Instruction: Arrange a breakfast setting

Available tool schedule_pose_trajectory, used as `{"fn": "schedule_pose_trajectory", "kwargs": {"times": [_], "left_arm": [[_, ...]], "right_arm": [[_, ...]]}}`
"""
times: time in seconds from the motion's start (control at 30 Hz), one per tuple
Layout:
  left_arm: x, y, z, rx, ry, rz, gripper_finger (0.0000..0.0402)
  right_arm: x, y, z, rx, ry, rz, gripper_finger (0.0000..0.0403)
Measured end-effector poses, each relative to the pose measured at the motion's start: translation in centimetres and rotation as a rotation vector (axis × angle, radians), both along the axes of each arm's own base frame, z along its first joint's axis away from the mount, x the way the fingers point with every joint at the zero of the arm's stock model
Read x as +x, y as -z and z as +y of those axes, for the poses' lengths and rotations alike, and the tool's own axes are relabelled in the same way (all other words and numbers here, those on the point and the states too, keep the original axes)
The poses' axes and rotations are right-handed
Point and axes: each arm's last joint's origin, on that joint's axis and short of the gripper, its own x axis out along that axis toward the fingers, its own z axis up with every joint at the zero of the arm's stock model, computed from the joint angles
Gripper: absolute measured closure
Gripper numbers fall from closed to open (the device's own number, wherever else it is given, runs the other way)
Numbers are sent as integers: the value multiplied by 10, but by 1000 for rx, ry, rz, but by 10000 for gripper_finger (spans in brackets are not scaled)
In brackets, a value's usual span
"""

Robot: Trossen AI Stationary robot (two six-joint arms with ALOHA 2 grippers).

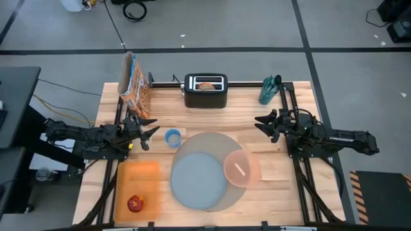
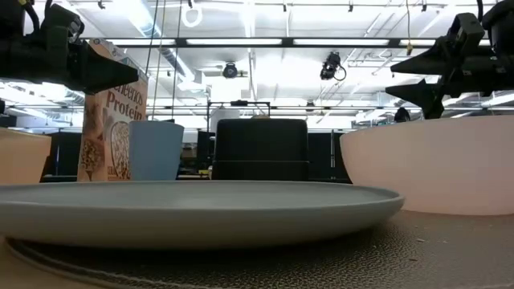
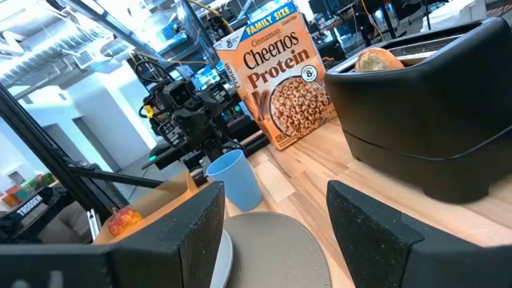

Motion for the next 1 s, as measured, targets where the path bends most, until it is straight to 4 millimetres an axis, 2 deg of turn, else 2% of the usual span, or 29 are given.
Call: {"fn": "schedule_pose_trajectory", "kwargs": {"times": [0.87,1.0], "left_arm": [[0,0,0,8,-1,2,235],[-1,-6,0,50,-2,-40,235]], "right_arm": [[0,0,0,0,0,0,175],[0,0,0,0,0,0,175]]}}
